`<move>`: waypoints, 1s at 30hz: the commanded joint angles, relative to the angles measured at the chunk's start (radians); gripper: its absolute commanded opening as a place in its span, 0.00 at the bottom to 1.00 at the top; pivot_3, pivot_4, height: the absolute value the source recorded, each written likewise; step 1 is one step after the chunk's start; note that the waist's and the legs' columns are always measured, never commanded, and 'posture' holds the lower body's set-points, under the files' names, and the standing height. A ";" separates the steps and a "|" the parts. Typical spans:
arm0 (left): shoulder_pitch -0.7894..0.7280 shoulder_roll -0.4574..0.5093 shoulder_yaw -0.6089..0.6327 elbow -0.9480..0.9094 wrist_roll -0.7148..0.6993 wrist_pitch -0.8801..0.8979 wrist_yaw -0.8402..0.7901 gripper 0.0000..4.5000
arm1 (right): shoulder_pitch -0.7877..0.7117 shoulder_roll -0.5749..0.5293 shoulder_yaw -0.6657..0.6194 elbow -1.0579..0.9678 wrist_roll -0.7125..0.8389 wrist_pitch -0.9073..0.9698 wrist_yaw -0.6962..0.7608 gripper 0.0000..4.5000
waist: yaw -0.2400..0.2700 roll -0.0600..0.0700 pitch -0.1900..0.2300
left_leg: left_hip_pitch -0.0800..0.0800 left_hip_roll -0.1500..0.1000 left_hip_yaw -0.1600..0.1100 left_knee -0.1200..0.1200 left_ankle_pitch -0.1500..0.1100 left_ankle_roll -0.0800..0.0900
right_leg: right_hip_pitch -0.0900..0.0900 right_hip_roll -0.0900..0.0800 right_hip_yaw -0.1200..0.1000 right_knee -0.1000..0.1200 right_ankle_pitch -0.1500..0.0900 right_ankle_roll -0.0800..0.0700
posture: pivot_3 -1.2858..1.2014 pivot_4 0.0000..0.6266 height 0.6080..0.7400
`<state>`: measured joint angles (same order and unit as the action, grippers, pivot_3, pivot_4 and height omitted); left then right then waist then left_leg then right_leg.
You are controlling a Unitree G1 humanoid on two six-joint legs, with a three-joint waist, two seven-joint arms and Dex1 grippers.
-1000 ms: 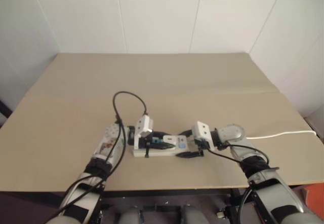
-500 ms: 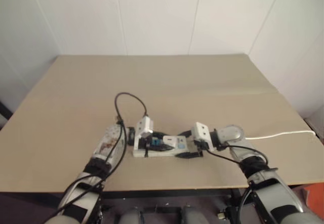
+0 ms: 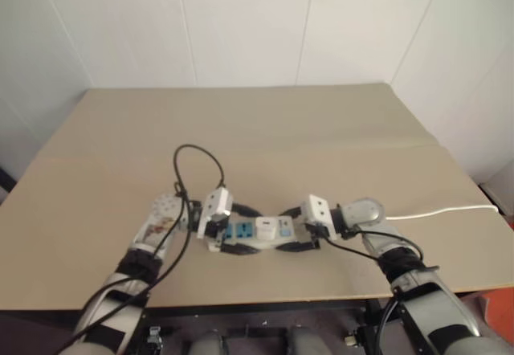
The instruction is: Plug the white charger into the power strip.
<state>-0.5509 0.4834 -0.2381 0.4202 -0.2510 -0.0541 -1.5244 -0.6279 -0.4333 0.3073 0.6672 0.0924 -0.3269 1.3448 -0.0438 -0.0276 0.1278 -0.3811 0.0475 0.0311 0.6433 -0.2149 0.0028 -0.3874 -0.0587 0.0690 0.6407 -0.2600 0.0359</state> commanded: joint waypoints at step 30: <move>0.484 0.579 0.614 -0.331 -0.205 0.160 0.003 1.00 | 0.232 -0.532 -0.374 -0.608 0.277 0.354 0.148 0.99 | 0.030 -0.001 0.029 | -0.033 0.002 0.002 0.000 -0.007 0.000 | -0.035 0.000 -0.003 0.002 -0.002 -0.002 | 0.52 0.24 1.00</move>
<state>-0.0677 1.0410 0.3385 0.1167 -0.4357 0.0982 -1.5351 -0.4017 -0.9462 -0.0238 0.0915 0.3382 0.0210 1.4765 -0.0139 -0.0288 0.1565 -0.4143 0.0497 0.0333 0.6432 -0.2216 0.0027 -0.4228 -0.0590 0.0663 0.6423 -0.2624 0.0335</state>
